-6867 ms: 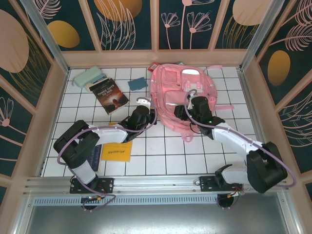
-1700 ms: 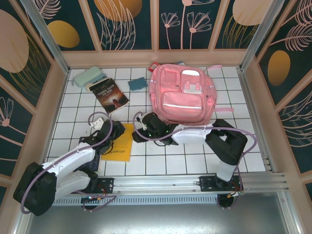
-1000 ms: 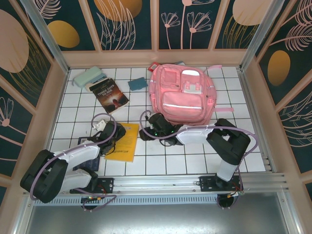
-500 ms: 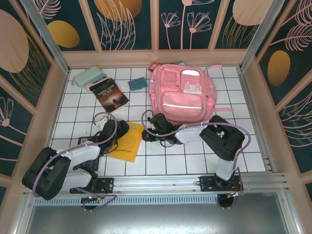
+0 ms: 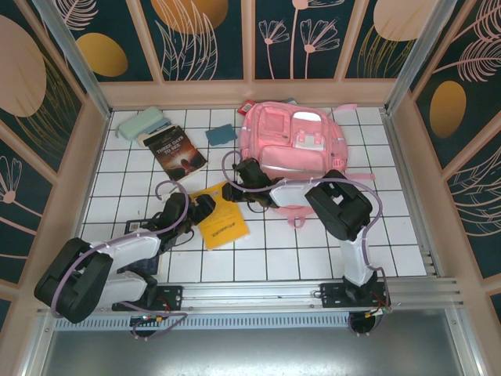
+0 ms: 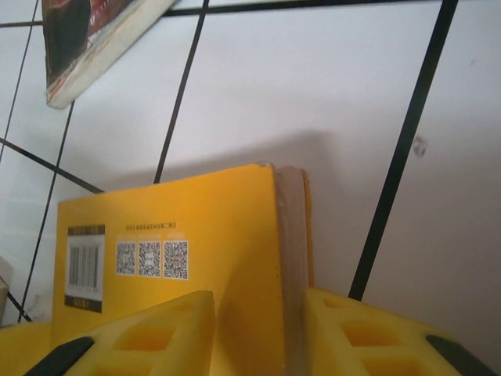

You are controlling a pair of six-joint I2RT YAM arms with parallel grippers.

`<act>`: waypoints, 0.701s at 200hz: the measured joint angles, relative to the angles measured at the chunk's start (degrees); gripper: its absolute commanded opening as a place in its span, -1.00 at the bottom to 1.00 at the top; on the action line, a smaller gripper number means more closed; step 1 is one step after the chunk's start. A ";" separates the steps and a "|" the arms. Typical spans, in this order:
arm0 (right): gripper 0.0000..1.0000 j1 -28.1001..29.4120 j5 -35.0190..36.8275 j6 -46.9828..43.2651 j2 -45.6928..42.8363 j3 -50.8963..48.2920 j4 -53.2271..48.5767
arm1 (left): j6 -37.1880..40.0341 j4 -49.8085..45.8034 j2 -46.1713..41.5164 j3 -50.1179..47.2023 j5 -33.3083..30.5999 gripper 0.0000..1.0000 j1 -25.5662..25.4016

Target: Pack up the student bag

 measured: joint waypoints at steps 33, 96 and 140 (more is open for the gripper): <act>-0.21 -0.13 -0.57 -1.44 -0.48 -0.39 -0.85 | 0.07 -3.08 -3.08 -0.11 1.55 0.76 -1.03; -0.18 3.93 6.16 -2.89 -6.14 -6.29 -5.16 | 0.00 -4.61 -6.56 -3.17 2.38 0.67 -1.31; -0.43 5.07 8.44 -2.97 -6.45 -6.86 -5.40 | 0.02 -4.33 -4.98 -2.67 1.70 0.63 -1.81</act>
